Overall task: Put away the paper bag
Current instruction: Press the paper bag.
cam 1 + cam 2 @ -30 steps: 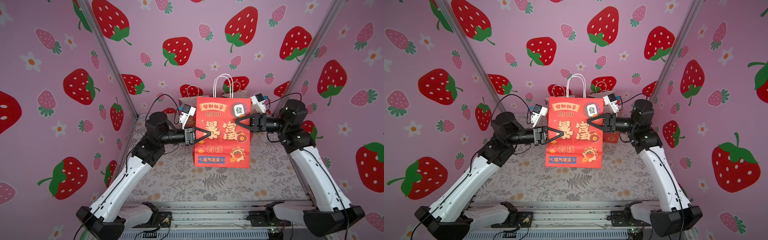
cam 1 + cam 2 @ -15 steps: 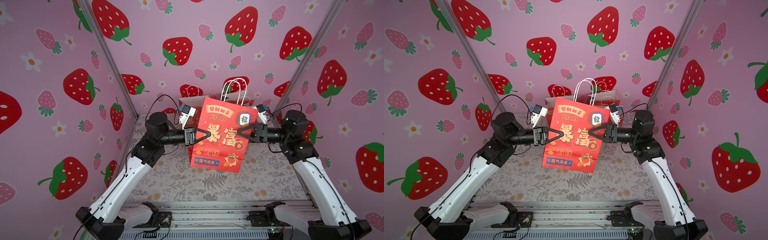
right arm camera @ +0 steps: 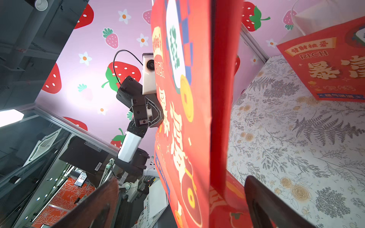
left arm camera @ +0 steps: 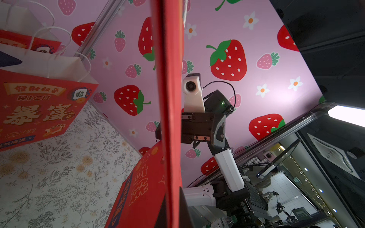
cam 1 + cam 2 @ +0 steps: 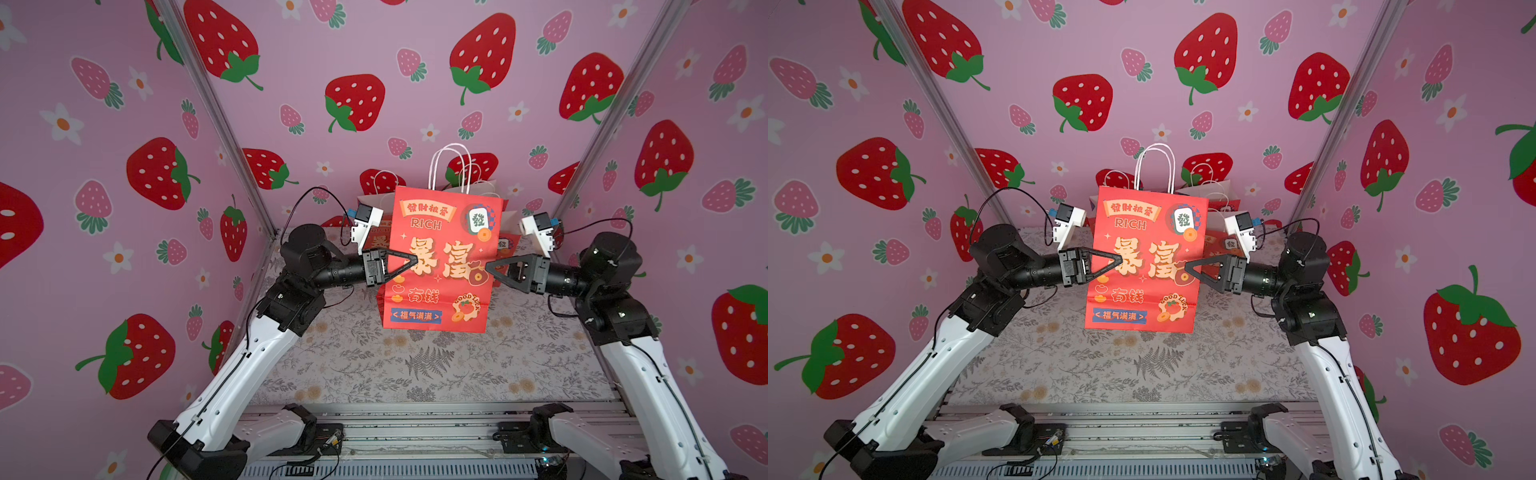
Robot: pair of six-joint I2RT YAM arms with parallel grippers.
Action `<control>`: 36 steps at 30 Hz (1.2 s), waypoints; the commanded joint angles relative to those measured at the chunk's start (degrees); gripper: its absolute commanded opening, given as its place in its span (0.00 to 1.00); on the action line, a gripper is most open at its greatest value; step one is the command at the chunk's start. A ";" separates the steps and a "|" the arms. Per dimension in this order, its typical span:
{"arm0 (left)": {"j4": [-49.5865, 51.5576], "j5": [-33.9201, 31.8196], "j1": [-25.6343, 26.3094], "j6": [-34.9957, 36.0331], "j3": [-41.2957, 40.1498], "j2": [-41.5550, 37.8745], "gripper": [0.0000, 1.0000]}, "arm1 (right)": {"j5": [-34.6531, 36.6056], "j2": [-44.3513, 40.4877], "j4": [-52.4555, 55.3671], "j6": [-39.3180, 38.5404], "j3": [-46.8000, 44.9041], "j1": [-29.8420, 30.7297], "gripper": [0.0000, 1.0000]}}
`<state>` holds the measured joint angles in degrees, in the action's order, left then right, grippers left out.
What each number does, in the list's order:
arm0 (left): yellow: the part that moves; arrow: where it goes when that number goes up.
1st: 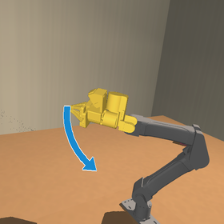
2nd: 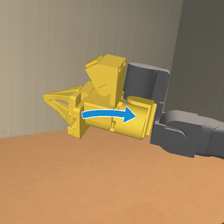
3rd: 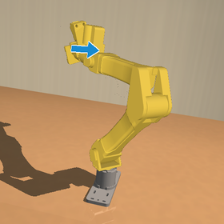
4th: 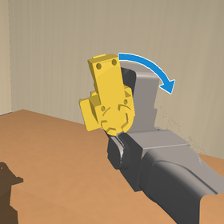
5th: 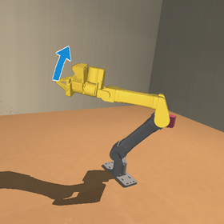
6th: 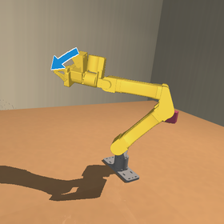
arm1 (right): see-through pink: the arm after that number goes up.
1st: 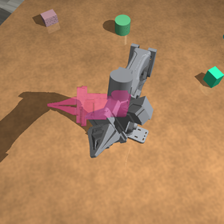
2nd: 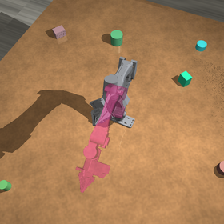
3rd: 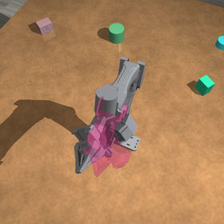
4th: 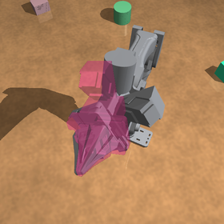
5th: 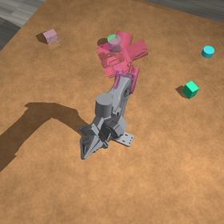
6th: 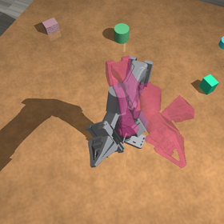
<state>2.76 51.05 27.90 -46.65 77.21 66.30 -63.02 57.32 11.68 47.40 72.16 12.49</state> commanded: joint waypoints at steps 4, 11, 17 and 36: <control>-4.49 0.02 -0.21 -4.65 3.07 0.19 0.00 | -1.05 1.03 -13.07 6.95 -3.25 0.15 0.99; -3.29 0.73 -0.24 -4.67 3.41 0.23 0.00 | -0.21 5.18 -18.07 8.42 -0.19 5.33 0.83; -2.37 0.28 -0.30 -4.05 3.36 -0.38 0.00 | -0.08 7.04 -17.31 7.20 1.10 7.85 0.56; 21.63 -5.95 -0.56 12.74 7.10 -1.93 0.69 | 0.25 6.55 -7.86 2.65 4.50 4.10 0.00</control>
<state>16.93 47.24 27.59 -40.58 81.89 66.11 -62.06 64.29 1.39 52.12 74.48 18.48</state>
